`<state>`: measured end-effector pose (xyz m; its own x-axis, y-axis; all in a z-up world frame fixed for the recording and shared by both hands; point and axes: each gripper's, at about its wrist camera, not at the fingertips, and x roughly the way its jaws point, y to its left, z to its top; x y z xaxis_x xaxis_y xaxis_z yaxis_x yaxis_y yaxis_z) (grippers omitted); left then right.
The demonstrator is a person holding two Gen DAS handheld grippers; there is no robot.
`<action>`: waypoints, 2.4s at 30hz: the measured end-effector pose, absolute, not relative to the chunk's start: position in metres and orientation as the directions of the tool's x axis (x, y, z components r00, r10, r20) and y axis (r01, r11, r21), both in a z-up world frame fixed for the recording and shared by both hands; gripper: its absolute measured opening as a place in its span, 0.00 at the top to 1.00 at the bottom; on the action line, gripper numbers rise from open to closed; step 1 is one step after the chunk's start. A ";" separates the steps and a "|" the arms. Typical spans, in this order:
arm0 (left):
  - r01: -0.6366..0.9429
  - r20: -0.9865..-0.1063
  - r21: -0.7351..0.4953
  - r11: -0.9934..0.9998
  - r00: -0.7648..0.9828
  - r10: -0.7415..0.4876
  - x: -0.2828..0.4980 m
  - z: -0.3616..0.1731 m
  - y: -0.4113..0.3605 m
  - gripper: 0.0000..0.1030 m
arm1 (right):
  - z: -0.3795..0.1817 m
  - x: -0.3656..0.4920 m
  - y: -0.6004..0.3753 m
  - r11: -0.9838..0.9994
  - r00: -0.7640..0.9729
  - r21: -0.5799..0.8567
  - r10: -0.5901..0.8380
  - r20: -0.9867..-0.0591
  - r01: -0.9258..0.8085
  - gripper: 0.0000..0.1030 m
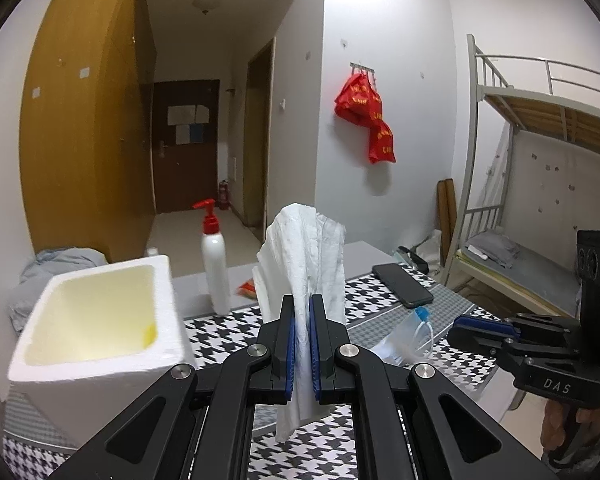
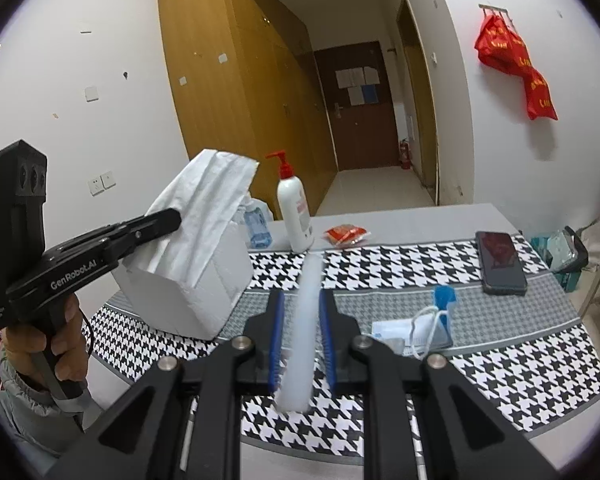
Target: Organize soft objects
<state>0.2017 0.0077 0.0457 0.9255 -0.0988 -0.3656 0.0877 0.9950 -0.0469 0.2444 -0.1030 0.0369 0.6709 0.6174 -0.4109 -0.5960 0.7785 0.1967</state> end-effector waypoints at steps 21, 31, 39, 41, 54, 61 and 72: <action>0.003 -0.321 -0.036 0.999 0.947 -0.014 0.157 0.054 0.035 0.94 | -0.007 0.237 -0.075 0.770 0.623 0.046 0.548 -0.558 -0.636 0.79; -0.051 -0.309 -0.018 0.999 0.950 0.043 0.144 0.060 0.045 0.94 | -0.055 0.250 -0.085 0.769 0.573 0.027 0.498 -0.651 -0.639 0.57; -0.093 -0.294 -0.004 0.996 0.952 0.087 0.133 0.066 0.054 0.94 | -0.075 0.263 -0.092 0.759 0.533 0.030 0.484 -0.694 -0.651 0.57; -0.104 -0.293 -0.004 0.995 0.951 0.098 0.132 0.069 0.057 0.94 | -0.079 0.266 -0.092 0.751 0.521 0.029 0.485 -0.702 -0.659 0.57; -0.174 -0.300 -0.014 0.985 0.940 0.162 0.125 0.069 0.076 0.94 | -0.086 0.283 -0.096 0.709 0.477 0.020 0.495 -0.726 -0.705 0.57; -0.192 -0.333 -0.035 0.981 0.928 0.170 0.137 0.068 0.089 0.94 | -0.088 0.280 -0.088 0.686 0.470 -0.017 0.481 -0.740 -0.727 0.57; -0.208 -0.384 -0.036 0.977 0.906 0.179 0.161 0.063 0.107 0.94 | -0.085 0.290 -0.097 0.693 0.434 0.075 0.528 -0.730 -0.717 0.78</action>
